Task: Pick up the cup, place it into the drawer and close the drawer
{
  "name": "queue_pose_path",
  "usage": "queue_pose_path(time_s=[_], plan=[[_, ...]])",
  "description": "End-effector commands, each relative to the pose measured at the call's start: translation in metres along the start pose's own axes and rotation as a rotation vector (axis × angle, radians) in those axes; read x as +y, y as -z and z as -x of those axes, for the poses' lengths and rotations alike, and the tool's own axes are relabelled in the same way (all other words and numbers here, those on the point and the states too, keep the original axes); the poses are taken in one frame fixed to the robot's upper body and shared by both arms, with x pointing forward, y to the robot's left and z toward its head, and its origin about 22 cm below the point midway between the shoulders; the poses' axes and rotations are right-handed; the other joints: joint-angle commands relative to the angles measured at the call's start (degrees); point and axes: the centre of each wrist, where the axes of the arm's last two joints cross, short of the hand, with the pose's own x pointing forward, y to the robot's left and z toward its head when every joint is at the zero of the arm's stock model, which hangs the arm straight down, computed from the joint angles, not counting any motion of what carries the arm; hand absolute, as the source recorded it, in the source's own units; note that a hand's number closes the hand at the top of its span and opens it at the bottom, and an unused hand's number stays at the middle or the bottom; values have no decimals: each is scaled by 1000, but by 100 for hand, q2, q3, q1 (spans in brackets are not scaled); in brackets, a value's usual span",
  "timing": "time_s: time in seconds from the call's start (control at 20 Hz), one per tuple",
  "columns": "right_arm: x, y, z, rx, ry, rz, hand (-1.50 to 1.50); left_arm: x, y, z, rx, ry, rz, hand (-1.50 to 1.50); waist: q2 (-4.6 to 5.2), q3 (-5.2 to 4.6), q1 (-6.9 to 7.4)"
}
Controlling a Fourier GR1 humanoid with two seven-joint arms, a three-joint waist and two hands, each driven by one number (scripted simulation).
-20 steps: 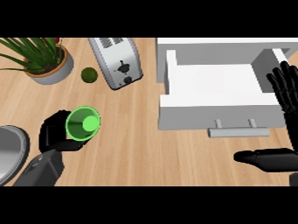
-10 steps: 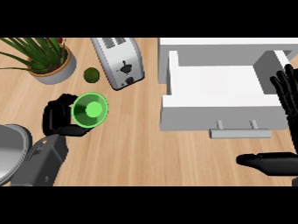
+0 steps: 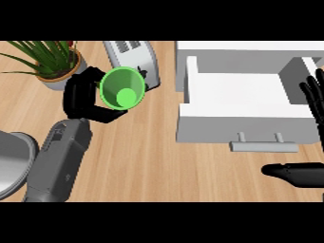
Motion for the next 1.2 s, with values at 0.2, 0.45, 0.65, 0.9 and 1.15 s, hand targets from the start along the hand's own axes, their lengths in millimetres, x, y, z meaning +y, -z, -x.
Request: queue_pose_path(time_s=[0.2,0.45,0.65,0.9,1.15], plan=[[-13,-1,6,2,1,-8,-150,-64,78,-57,-3,26,106,150,26,-4,-59],[16,14,10,-11,-17,-20,-150,-125,107,-64,10,73,157,150,53,-6,-108],[-10,8,0,-10,1,4,-150,-149,121,-81,38,102,152,150,38,-5,-108],[-23,1,10,-17,20,-13,-150,-175,151,-70,102,116,114,150,82,-3,-261],[-7,2,8,-27,20,-23,-150,-186,158,-59,166,120,97,150,90,-4,-291]])
